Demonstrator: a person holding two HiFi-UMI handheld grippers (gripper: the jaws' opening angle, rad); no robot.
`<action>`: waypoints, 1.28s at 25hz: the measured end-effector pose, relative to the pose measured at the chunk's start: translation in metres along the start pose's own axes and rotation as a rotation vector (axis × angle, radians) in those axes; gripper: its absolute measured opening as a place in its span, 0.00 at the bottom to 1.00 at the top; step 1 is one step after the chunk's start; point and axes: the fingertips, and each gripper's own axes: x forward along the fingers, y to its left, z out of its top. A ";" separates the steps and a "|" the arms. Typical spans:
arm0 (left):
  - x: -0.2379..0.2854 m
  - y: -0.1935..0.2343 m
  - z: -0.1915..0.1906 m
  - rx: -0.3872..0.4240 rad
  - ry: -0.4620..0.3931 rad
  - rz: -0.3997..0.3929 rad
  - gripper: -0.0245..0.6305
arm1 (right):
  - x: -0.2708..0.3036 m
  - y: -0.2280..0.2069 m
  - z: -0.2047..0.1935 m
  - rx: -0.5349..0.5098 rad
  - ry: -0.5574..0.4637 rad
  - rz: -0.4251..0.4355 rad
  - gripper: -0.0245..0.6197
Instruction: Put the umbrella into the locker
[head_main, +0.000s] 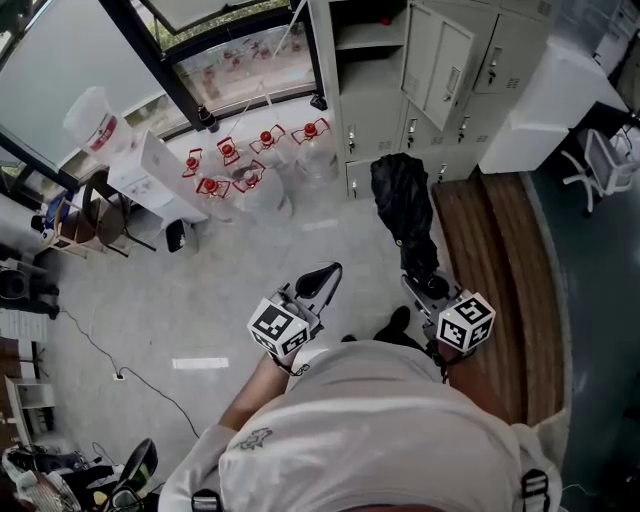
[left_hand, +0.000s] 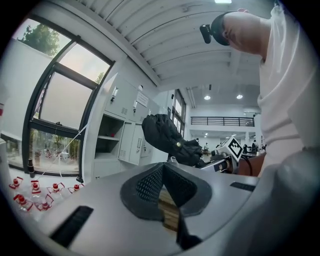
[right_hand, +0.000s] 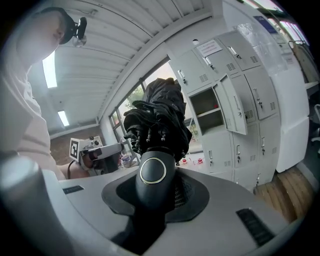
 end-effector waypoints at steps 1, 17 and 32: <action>0.007 0.001 0.000 0.000 0.002 -0.002 0.05 | 0.000 -0.005 0.001 0.002 0.001 0.001 0.25; 0.208 0.008 0.019 0.023 -0.005 -0.045 0.05 | -0.035 -0.165 0.048 -0.004 0.008 0.013 0.25; 0.267 0.056 0.019 0.021 0.013 -0.026 0.05 | 0.003 -0.220 0.068 0.017 0.039 0.053 0.25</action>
